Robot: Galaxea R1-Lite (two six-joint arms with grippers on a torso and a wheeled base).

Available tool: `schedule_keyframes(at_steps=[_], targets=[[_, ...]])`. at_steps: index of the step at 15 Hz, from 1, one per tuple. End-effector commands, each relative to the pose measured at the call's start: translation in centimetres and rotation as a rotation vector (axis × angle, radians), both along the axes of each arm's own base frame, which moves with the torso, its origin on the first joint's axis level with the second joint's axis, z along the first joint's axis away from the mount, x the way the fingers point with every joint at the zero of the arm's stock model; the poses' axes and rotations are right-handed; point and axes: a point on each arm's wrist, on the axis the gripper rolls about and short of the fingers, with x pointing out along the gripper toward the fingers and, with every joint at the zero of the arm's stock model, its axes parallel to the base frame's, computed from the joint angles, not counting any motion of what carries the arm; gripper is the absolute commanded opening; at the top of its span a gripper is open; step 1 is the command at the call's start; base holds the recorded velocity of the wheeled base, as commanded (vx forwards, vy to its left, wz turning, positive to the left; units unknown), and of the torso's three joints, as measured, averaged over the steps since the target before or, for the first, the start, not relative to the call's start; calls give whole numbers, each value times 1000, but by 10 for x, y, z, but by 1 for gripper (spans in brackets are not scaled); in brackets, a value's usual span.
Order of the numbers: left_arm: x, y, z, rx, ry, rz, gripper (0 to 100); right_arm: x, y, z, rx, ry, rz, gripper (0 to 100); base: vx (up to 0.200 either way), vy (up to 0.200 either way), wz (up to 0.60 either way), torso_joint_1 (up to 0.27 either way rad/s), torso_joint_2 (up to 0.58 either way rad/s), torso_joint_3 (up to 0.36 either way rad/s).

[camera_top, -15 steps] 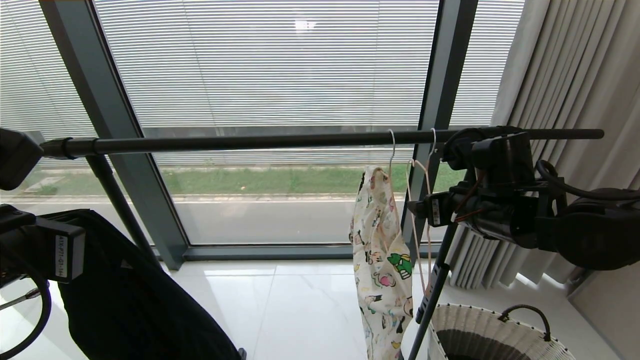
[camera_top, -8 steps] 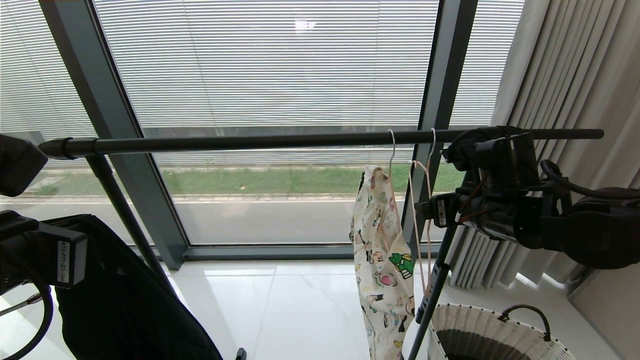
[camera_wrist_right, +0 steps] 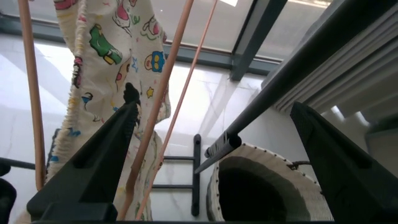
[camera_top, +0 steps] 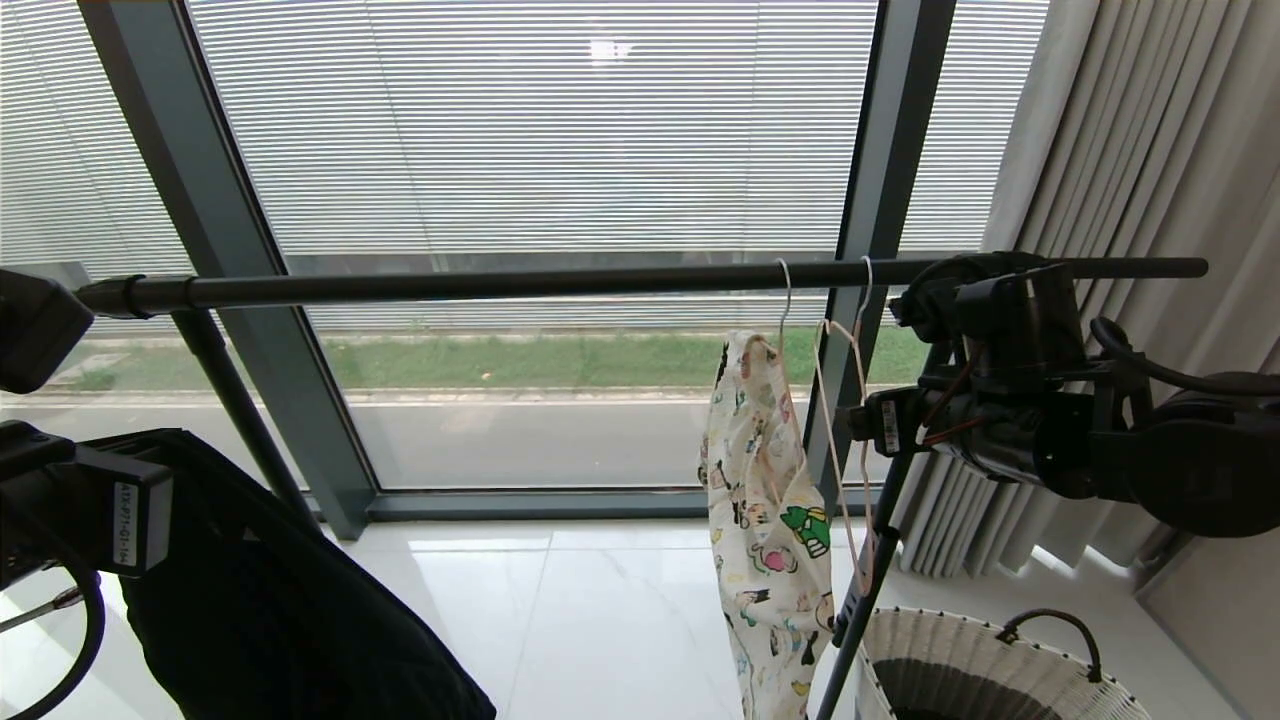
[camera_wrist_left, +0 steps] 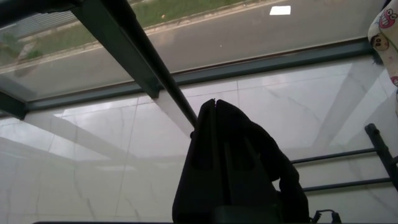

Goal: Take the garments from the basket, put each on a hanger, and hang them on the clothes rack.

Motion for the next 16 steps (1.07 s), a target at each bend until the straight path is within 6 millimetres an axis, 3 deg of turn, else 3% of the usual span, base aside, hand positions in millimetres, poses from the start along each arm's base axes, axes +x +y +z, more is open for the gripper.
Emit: schedule_keyframes(at_steps=[1, 16], targets=[[0, 0, 0, -1, -1, 0, 0, -1, 0, 2, 5, -7, 2, 100, 0, 0, 0, 0, 0, 0], [-2, 0, 1, -1, -10, 0, 0, -2, 2, -22, 51, 88, -1, 100, 0, 0, 0, 0, 0, 0]])
